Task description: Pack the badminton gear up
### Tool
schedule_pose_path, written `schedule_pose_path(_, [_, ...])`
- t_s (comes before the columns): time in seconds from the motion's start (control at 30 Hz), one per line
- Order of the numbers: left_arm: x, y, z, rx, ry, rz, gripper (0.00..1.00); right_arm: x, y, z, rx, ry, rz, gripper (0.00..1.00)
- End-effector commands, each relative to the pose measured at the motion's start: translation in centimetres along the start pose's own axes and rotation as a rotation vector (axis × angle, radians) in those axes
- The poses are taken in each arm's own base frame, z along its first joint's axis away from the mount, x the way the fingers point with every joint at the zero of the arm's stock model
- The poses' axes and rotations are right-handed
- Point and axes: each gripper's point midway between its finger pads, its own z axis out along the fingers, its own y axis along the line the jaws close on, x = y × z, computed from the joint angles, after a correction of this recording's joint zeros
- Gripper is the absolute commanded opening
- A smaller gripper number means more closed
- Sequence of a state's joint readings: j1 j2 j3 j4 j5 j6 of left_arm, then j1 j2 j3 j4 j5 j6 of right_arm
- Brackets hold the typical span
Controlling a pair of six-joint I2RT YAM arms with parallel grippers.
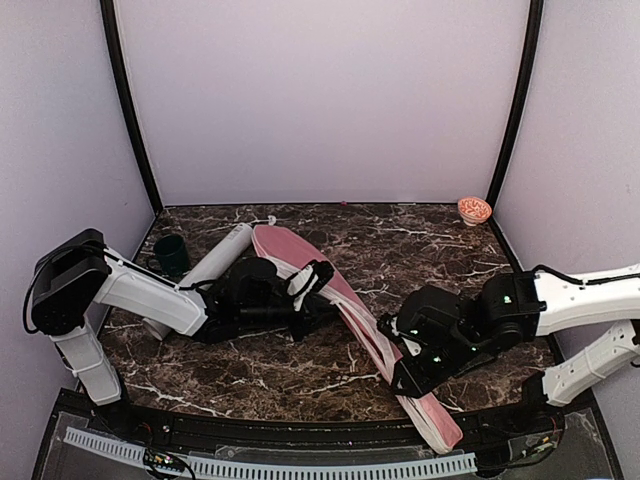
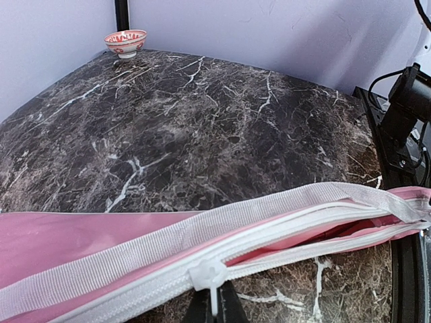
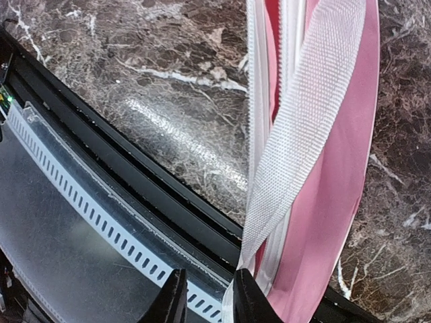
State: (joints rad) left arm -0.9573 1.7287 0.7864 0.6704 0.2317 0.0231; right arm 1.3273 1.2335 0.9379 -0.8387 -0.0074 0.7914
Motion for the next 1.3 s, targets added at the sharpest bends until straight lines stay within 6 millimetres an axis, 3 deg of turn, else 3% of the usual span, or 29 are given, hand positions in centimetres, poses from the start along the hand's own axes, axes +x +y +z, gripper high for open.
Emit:
schedule_pose_path(0.0, [-4.1,0.1,-0.7,0.002,-0.112,0.03,0.0,0.9,-1.0,1.4,0.06,0.036,0.008,0.27])
schedule_pose_path(0.37, [-4.2,0.1,-0.6,0.003,-0.117,0.03,0.0,0.9,-2.3,2.7,0.185,0.068,-0.019,0.26])
schedule_pose_path(0.53, [-3.9,0.1,-0.6,-0.001,-0.111,0.032,0.0,0.4,-1.9,2.1,0.181,0.044,-0.025,0.01])
schedule_pose_path(0.77, [-3.3,0.3,-0.6,-0.005,-0.1,0.027,0.0,0.0,-1.1,-0.6,0.093,-0.034,0.02,0.01])
schedule_pose_path(0.97, [-3.1,0.4,-0.4,-0.003,-0.097,0.026,0.0,1.6,-2.0,-0.6,0.039,-0.028,0.062,0.05])
schedule_pose_path(1.27, [-3.3,0.4,-0.2,0.002,-0.099,0.024,0.0,1.6,-2.5,-0.9,-0.016,-0.063,0.109,0.05])
